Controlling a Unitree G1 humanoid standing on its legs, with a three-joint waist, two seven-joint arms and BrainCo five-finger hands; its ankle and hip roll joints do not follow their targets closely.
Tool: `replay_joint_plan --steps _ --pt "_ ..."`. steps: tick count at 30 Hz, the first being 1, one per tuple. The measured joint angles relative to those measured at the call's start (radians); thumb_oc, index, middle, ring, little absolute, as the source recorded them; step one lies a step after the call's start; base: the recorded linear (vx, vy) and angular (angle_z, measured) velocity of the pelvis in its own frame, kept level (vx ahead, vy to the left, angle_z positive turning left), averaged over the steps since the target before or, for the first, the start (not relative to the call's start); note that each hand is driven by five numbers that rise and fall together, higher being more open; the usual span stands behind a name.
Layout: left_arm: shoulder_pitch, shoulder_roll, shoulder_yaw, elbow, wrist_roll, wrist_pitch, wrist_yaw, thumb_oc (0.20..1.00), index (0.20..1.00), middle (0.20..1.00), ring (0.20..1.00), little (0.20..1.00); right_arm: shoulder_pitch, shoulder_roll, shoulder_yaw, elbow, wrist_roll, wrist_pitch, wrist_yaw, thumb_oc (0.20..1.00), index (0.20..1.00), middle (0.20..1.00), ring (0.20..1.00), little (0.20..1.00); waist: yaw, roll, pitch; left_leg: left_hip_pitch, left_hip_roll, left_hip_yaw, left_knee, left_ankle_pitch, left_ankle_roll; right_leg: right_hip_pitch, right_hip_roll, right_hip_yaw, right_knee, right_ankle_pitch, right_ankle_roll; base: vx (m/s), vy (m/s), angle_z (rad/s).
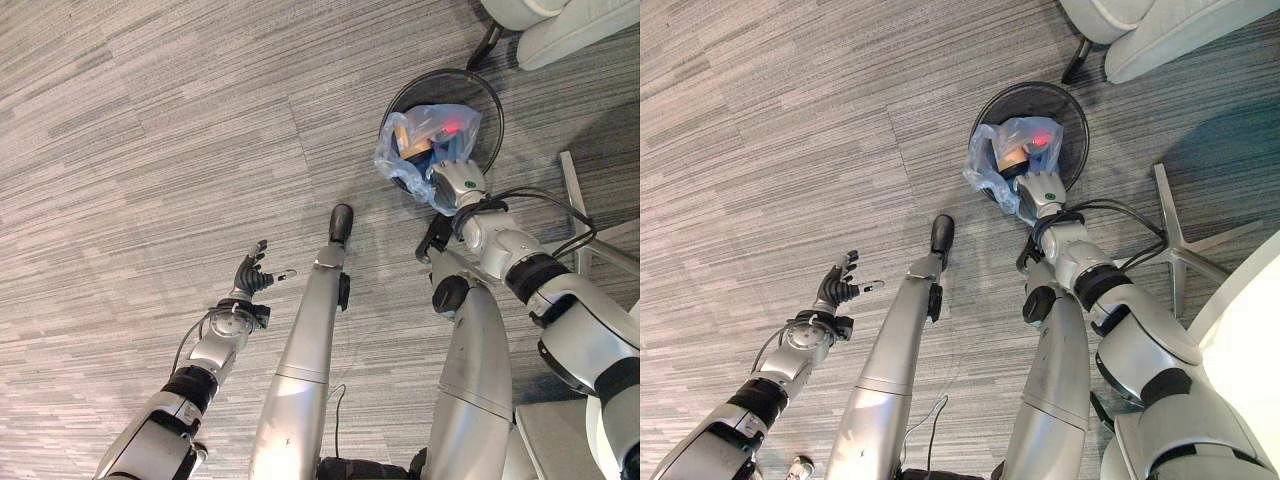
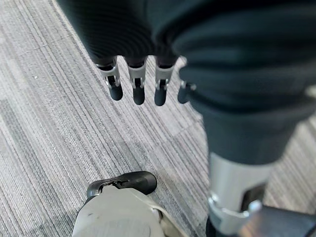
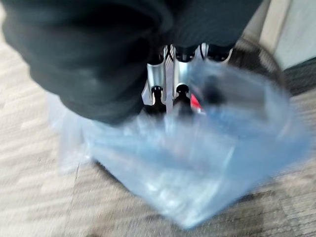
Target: Gather garbage on tea table into small bin, then transfer packed bag to large trash can.
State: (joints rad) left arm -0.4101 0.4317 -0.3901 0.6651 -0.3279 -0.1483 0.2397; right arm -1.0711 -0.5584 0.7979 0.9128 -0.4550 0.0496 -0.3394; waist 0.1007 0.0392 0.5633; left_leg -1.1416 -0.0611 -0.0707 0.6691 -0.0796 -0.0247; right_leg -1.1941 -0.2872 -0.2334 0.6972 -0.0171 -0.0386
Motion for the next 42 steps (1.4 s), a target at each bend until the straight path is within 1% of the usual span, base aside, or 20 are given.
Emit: replay_joint_plan --steps 6,7,10,15,16,18,19,20,22,26,27,31,33,34,35,36,38,39,40,42 --pt "0.001 -0.003 0.008 -0.016 0.004 0.006 -0.001 1.0 1.0 1.0 1.0 1.0 0.077 -0.012 -0.117 -0.137 0.104 -0.007 -0.01 0.2 0.2 0.2 0.2 0.2 -0.012 -0.002 -0.001 0.108 0.002 -0.005 -0.084 0.021 0.008 0.105 0.007 -0.016 -0.07 0.019 0.013 -0.04 -0.021 0.0" --pt "0.008 -0.008 0.01 -0.015 0.004 0.011 -0.002 1.0 1.0 1.0 1.0 1.0 0.133 0.007 -0.182 -0.171 0.157 -0.015 -0.01 0.2 0.2 0.2 0.2 0.2 -0.014 -0.002 -0.001 0.172 0.008 -0.008 -0.128 0.034 0.003 0.171 0.019 -0.024 -0.116 0.035 0.019 -0.04 -0.03 -0.03" --pt "0.026 -0.017 0.032 -0.015 0.005 0.02 -0.005 1.0 1.0 1.0 1.0 1.0 0.247 0.031 -0.27 -0.253 0.265 -0.032 -0.009 0.2 0.2 0.2 0.2 0.2 -0.032 -0.003 -0.002 0.285 0.009 -0.014 -0.194 0.05 -0.001 0.286 0.023 -0.04 -0.173 0.041 0.028 -0.03 -0.013 0.02" --pt "0.053 -0.031 0.073 0.006 0.005 0.026 -0.016 1.0 1.0 1.0 1.0 1.0 0.328 0.073 -0.29 -0.263 0.341 -0.053 0.004 0.2 0.2 0.2 0.2 0.2 -0.053 -0.021 -0.04 0.372 0.019 -0.007 -0.261 0.06 0.002 0.376 0.044 -0.045 -0.258 0.068 0.043 -0.02 -0.01 -0.07" --pt "0.054 -0.036 0.078 0.016 0.005 0.028 -0.019 1.0 1.0 1.0 1.0 1.0 0.342 0.087 -0.304 -0.263 0.361 -0.059 0.01 0.2 0.2 0.2 0.2 0.2 -0.057 -0.023 -0.039 0.395 0.022 -0.005 -0.278 0.066 0.002 0.4 0.049 -0.045 -0.277 0.085 0.031 0.0 -0.01 -0.07" --pt "0.06 -0.038 0.079 0.034 0.006 0.032 -0.025 1.0 1.0 1.0 1.0 1.0 0.37 0.115 -0.315 -0.264 0.39 -0.065 0.022 0.2 0.2 0.2 0.2 0.2 -0.063 -0.027 -0.039 0.446 0.027 -0.002 -0.313 0.075 0.002 0.449 0.057 -0.049 -0.317 0.098 0.033 0.01 0.0 -0.07" --pt "0.081 -0.045 0.091 0.043 0.009 0.036 -0.033 1.0 1.0 1.0 1.0 1.0 0.422 0.168 -0.349 -0.266 0.441 -0.071 0.036 0.2 0.2 0.2 0.2 0.2 -0.066 -0.028 -0.038 0.546 0.033 -0.002 -0.4 0.102 0.002 0.549 0.074 -0.061 -0.408 0.124 0.043 0.02 0.008 -0.07" --pt "0.093 -0.045 0.088 0.045 0.018 0.037 -0.035 1.0 1.0 1.0 1.0 1.0 0.448 0.182 -0.347 -0.269 0.46 -0.073 0.041 0.2 0.2 0.2 0.2 0.2 -0.067 -0.031 -0.043 0.586 0.035 -0.001 -0.432 0.11 0.002 0.585 0.078 -0.063 -0.436 0.129 0.049 0.03 0.006 -0.08" --pt "0.115 -0.045 0.089 0.044 0.034 0.036 -0.042 1.0 1.0 1.0 1.0 1.0 0.494 0.201 -0.346 -0.278 0.501 -0.088 0.055 0.2 0.2 0.2 0.2 0.2 -0.068 -0.037 -0.069 0.616 0.038 0.001 -0.457 0.113 0.001 0.614 0.085 -0.063 -0.463 0.131 0.056 0.06 0.025 -0.06" --pt "0.149 -0.071 0.119 0.051 0.034 0.047 -0.062 1.0 1.0 1.0 1.0 1.0 0.599 0.234 -0.414 -0.332 0.632 -0.093 0.099 0.2 0.2 0.2 0.2 0.2 -0.071 -0.042 -0.073 0.732 0.043 0.004 -0.497 0.118 0.001 0.734 0.096 -0.072 -0.513 0.149 0.051 0.03 0.068 -0.03" --pt "0.174 -0.078 0.133 0.051 0.035 0.048 -0.072 1.0 1.0 1.0 1.0 1.0 0.644 0.236 -0.434 -0.392 0.677 -0.1 0.116 0.2 0.2 0.2 0.2 0.2 -0.07 -0.045 -0.076 0.784 0.043 0.011 -0.516 0.118 0.001 0.784 0.096 -0.073 -0.529 0.149 0.052 0.09 0.087 -0.12" --pt "0.251 -0.079 0.162 0.038 0.036 0.059 -0.093 1.0 1.0 1.0 1.0 1.0 0.73 0.259 -0.467 -0.495 0.793 -0.121 0.18 0.2 0.2 0.2 0.2 0.2 -0.071 -0.078 -0.133 0.88 0.045 0.031 -0.544 0.106 0.007 0.882 0.107 -0.06 -0.585 0.158 0.071 0.1 0.099 -0.12" --pt "0.289 -0.073 0.163 0.028 0.036 0.06 -0.098 1.0 1.0 1.0 1.0 1.0 0.757 0.272 -0.467 -0.494 0.816 -0.13 0.196 0.2 0.2 0.2 0.2 0.2 -0.076 -0.096 -0.179 0.892 0.045 0.043 -0.557 0.103 0.005 0.888 0.107 -0.052 -0.599 0.155 0.083 0.11 0.161 -0.22" --pt "0.326 -0.074 0.155 0.016 0.039 0.073 -0.115 1.0 1.0 1.0 1.0 1.0 0.817 0.286 -0.482 -0.533 0.866 -0.128 0.219 0.2 0.2 0.2 0.2 0.2 -0.079 -0.111 -0.202 0.962 0.042 0.064 -0.572 0.098 0.013 0.968 0.111 -0.037 -0.65 0.178 0.094 0.15 0.244 -0.33" --pt "0.352 -0.079 0.164 0.008 0.043 0.072 -0.121 1.0 1.0 1.0 1.0 1.0 0.843 0.301 -0.49 -0.537 0.871 -0.129 0.23 0.2 0.2 0.2 0.2 0.2 -0.084 -0.118 -0.23 0.982 0.039 0.077 -0.578 0.088 0.015 0.978 0.112 -0.032 -0.657 0.176 0.099 0.13 0.225 -0.78" --pt "0.44 -0.08 0.206 -0.013 0.044 0.073 -0.13 1.0 1.0 1.0 1.0 1.0 0.918 0.326 -0.496 -0.562 0.889 -0.127 0.252 0.2 0.2 0.2 0.2 0.2 -0.088 -0.141 -0.326 1.033 0.036 0.124 -0.626 0.079 0.025 1.005 0.112 0.007 -0.69 0.179 0.102 0.05 0.181 -0.72" --pt "0.475 -0.07 0.221 -0.02 0.044 0.073 -0.133 1.0 1.0 1.0 1.0 1.0 0.945 0.326 -0.496 -0.579 0.89 -0.128 0.262 0.2 0.2 0.2 0.2 0.2 -0.095 -0.151 -0.368 1.05 0.029 0.142 -0.635 0.071 0.038 1.005 0.107 0.016 -0.7 0.179 0.104 -0.02 0.162 -0.62" --pt "0.495 -0.065 0.234 -0.044 0.044 0.074 -0.134 1.0 1.0 1.0 1.0 1.0 0.947 0.324 -0.494 -0.594 0.89 -0.124 0.267 0.2 0.2 0.2 0.2 0.2 -0.093 -0.162 -0.381 1.065 0.025 0.17 -0.638 0.084 0.048 1.001 0.098 0.029 -0.695 0.192 0.124 -0.08 0.101 -0.47" --pt "0.5 -0.067 0.234 -0.046 0.044 0.074 -0.136 1.0 1.0 1.0 1.0 1.0 0.947 0.324 -0.494 -0.604 0.89 -0.125 0.273 0.2 0.2 0.2 0.2 0.2 -0.092 -0.161 -0.38 1.07 0.022 0.185 -0.641 0.082 0.056 0.998 0.091 0.039 -0.689 0.195 0.153 -0.2 0.063 -0.43" --pt "0.49 -0.065 0.233 -0.05 0.044 0.074 -0.142 1.0 1.0 1.0 1.0 1.0 0.943 0.331 -0.493 -0.607 0.89 -0.126 0.284 0.2 0.2 0.2 0.2 0.2 -0.094 -0.16 -0.38 1.065 0.017 0.192 -0.625 0.085 0.06 0.995 0.086 0.04 -0.687 0.201 0.182 -0.23 0.062 -0.05"
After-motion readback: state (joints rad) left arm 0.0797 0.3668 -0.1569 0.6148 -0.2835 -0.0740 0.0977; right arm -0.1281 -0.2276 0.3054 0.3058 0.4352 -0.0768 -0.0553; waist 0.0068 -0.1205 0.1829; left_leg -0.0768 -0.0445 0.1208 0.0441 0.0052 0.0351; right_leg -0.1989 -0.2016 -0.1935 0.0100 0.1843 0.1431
